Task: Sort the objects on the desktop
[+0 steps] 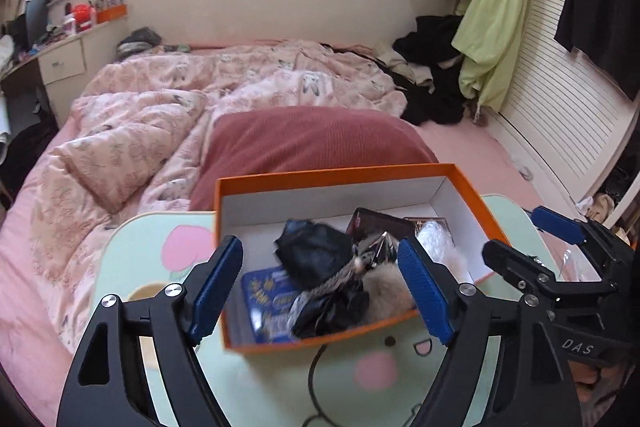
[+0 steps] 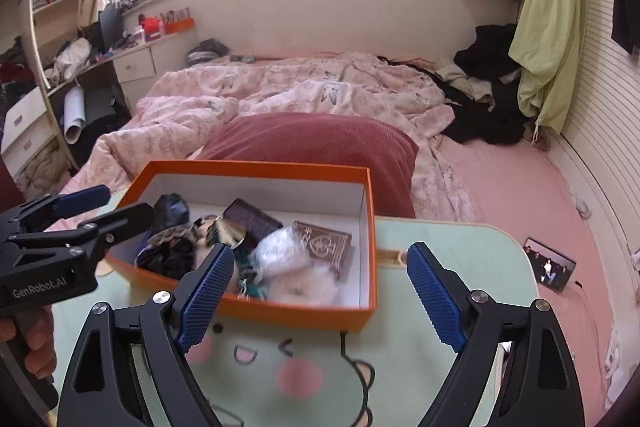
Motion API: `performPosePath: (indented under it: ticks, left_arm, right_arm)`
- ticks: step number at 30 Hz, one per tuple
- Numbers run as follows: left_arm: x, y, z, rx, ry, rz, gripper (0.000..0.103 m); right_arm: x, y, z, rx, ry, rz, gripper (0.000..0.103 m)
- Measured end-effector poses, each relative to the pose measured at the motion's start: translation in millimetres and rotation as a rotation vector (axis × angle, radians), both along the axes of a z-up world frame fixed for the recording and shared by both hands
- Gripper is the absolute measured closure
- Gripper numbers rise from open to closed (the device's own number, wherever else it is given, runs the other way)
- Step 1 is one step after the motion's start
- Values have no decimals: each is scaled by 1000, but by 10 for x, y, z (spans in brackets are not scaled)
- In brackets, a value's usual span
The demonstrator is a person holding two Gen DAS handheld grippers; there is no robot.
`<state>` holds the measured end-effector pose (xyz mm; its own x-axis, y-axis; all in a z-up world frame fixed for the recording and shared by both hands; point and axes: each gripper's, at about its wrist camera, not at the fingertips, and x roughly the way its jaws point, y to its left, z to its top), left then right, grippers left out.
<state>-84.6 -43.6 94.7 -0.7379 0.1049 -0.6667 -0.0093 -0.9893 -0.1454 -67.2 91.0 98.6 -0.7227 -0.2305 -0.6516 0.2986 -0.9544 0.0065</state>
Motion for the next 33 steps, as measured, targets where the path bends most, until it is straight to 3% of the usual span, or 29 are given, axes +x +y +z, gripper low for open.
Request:
performPosePath:
  ticks: [6, 16, 17, 18, 19, 33]
  left_arm:
    - [551, 131, -82, -34, -15, -17, 23]
    - [902, 544, -851, -121, -170, -6, 20]
    - [915, 568, -870, -149, -156, 14, 13]
    - [922, 559, -880, -136, -160, 19, 10]
    - [928, 551, -885, -131, -162, 19, 0]
    - [926, 539, -916, -131, -153, 14, 0]
  right_arm:
    - [435, 145, -181, -12, -72, 27, 12]
    - [874, 302, -729, 31, -180, -16, 12]
    - [901, 296, -782, 46, -187, -18, 12]
    - [913, 291, -840, 60, -199, -18, 8]
    - [918, 276, -911, 74, -222, -15, 0]
    - [972, 307, -952, 72, -193, -7, 0]
